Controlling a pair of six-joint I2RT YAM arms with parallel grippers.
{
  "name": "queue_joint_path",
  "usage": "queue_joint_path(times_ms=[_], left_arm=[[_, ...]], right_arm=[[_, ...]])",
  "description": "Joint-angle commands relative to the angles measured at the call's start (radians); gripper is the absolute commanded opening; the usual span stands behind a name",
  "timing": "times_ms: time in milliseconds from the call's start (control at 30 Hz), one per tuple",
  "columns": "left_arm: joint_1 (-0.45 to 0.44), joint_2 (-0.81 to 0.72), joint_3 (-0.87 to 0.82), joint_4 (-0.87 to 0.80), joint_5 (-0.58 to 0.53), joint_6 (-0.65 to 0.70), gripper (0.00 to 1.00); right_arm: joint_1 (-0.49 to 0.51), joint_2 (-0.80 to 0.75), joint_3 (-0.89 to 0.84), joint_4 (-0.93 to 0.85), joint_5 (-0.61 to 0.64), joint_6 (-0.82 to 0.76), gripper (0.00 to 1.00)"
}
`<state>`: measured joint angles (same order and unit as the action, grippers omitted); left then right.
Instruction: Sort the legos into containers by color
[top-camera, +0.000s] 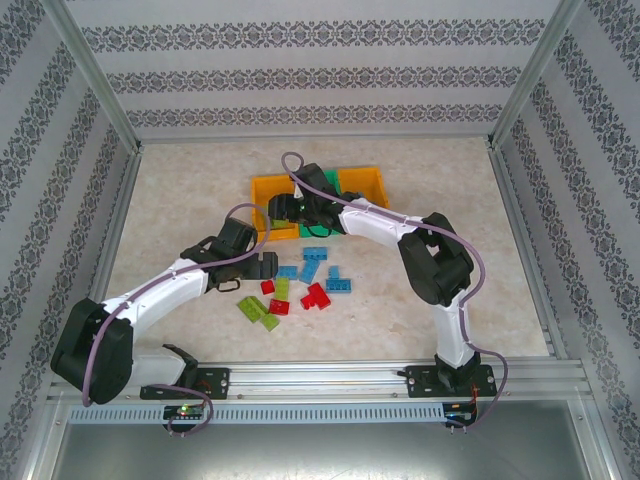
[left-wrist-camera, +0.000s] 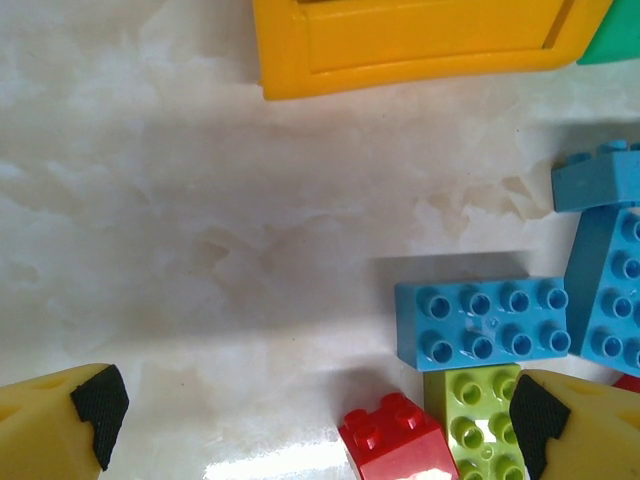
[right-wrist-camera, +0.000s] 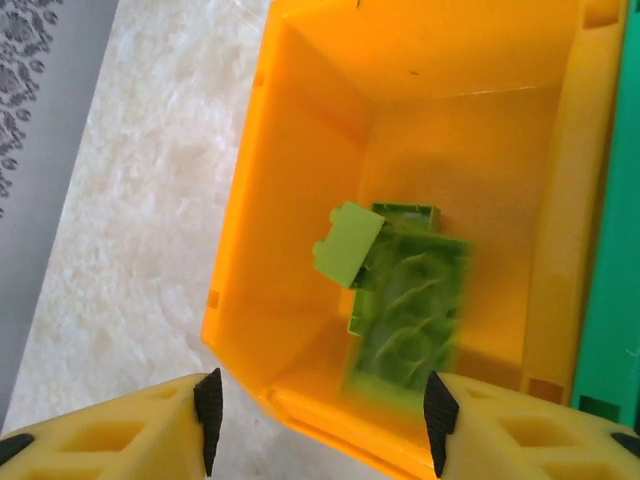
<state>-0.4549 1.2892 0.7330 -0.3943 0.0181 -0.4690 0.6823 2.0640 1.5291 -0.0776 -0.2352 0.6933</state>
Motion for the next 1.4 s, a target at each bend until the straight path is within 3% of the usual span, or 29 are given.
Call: queue_joint_path(times_ms=[0,67,233,467,567,800,1067,1367], left_arm=[[0.000,-0.016,-0.004,0.014,0.023,-0.021,1.00],[-0.023,-0.018,0.003,0.020,0.019,-0.009,1.00],[-0.075,-0.006,0.042,0.032,-0.003,0.055,1.00],[-0.128,0.132,0.169,0.053,0.074,0.209,1.00],[-0.149,0.210,0.238,0.028,0.096,0.216,0.98],[-0.249,0.358,0.356,-0.038,0.050,0.290,0.89],[-0.277,0.511,0.475,-0.132,0.021,0.252,0.78],[-0.291,0.606,0.535,-0.165,0.005,0.239,0.69]], right_arm=[[-0.012,0.022,0.035,-0.007,-0.013,0.023,0.63],[-0.011,0.015,0.037,-0.010,-0.023,0.015,0.70],[-0.003,-0.046,-0.008,0.001,-0.027,-0.003,0.72],[-0.014,-0.248,-0.212,0.025,0.067,-0.037,0.78],[-0.040,-0.337,-0.301,0.011,0.113,-0.044,0.81],[-0.174,-0.559,-0.555,-0.018,0.209,-0.038,0.85],[-0.351,-0.799,-0.780,-0.064,0.223,-0.056,0.88],[-0.477,-0.958,-0.912,-0.099,0.193,-0.072,0.91]])
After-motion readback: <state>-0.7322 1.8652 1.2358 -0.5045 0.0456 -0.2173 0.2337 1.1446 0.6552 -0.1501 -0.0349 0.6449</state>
